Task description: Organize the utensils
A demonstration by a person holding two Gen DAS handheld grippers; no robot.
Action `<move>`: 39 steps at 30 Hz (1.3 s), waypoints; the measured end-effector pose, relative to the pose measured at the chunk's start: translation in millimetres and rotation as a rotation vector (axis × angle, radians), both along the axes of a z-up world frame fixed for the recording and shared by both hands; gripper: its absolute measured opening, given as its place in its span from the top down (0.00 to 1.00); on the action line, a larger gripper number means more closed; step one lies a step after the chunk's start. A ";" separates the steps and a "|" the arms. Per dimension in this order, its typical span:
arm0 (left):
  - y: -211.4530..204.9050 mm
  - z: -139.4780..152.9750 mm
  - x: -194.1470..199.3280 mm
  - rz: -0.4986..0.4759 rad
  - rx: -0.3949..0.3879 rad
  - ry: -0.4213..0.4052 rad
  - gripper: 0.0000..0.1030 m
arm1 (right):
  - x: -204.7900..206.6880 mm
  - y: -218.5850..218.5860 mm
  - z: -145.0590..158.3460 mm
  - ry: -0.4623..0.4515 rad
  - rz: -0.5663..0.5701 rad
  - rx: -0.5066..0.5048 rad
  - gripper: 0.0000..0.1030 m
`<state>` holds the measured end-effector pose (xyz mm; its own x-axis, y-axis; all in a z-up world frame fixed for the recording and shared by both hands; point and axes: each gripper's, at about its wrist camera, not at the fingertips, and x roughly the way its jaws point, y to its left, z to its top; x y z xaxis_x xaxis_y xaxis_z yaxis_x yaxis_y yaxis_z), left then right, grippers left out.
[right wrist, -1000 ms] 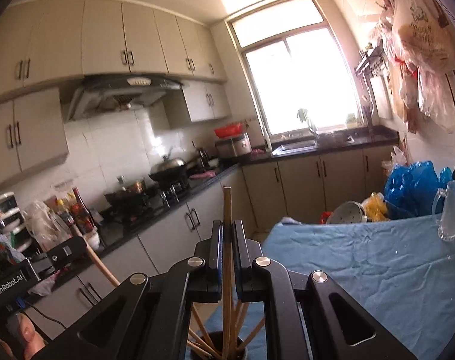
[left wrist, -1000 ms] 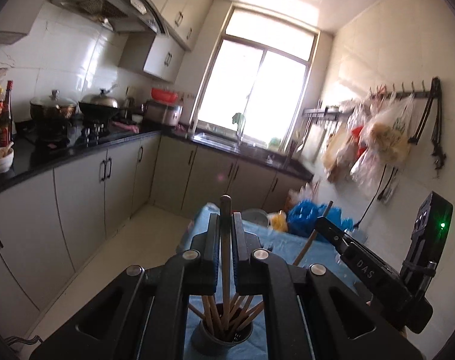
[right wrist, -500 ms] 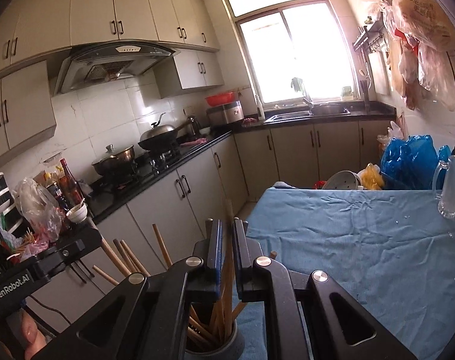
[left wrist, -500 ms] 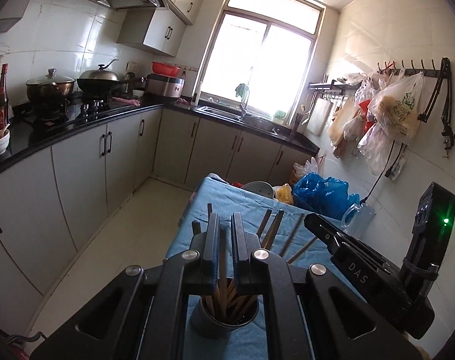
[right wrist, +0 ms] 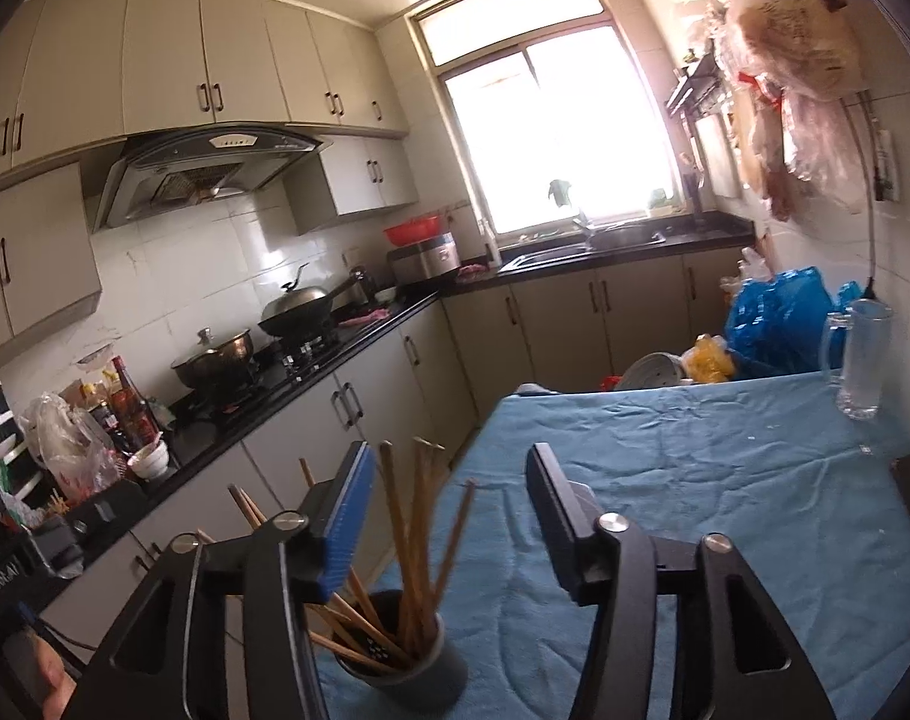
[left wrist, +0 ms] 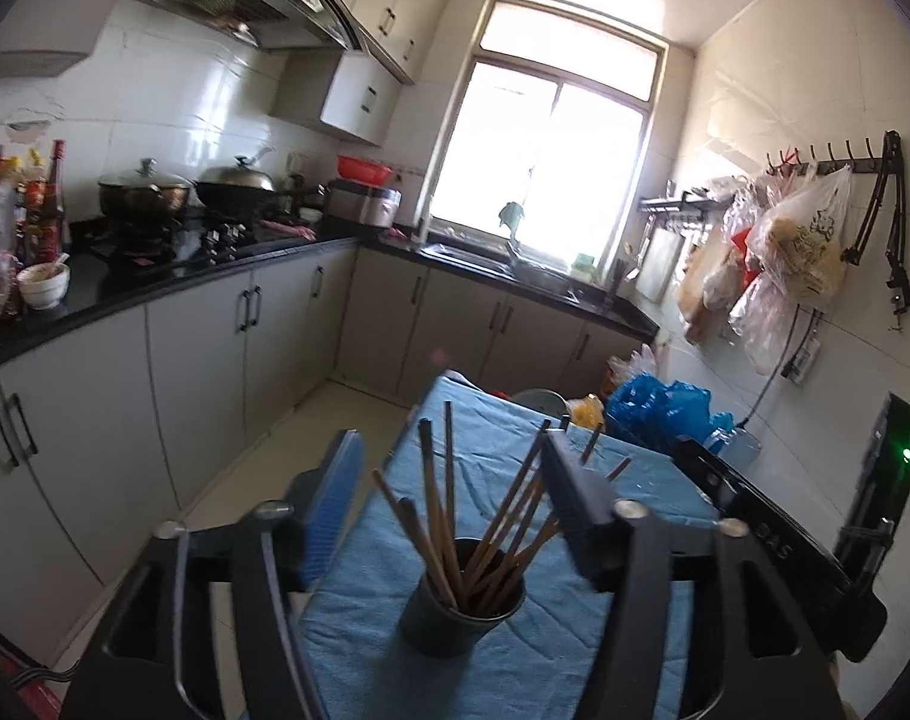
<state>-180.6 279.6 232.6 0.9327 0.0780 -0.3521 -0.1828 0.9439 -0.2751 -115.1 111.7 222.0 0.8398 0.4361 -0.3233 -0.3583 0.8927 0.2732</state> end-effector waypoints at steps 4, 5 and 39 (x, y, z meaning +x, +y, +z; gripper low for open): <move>-13.3 -6.1 -16.3 0.111 0.088 -0.034 0.13 | -14.7 -15.2 -10.7 0.022 -0.040 -0.007 0.37; -18.9 -8.3 -20.5 0.140 0.117 -0.042 0.08 | -17.5 -17.9 -13.9 0.030 -0.048 -0.010 0.36; -90.2 -70.4 -59.9 0.239 0.269 0.117 0.00 | -118.2 -68.6 -85.7 0.112 -0.163 -0.081 0.23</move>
<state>-240.5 189.4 162.2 0.8318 0.3924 -0.3926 -0.4217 0.9066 0.0128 -233.2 43.1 136.3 0.8540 0.2663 -0.4469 -0.1791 0.9570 0.2281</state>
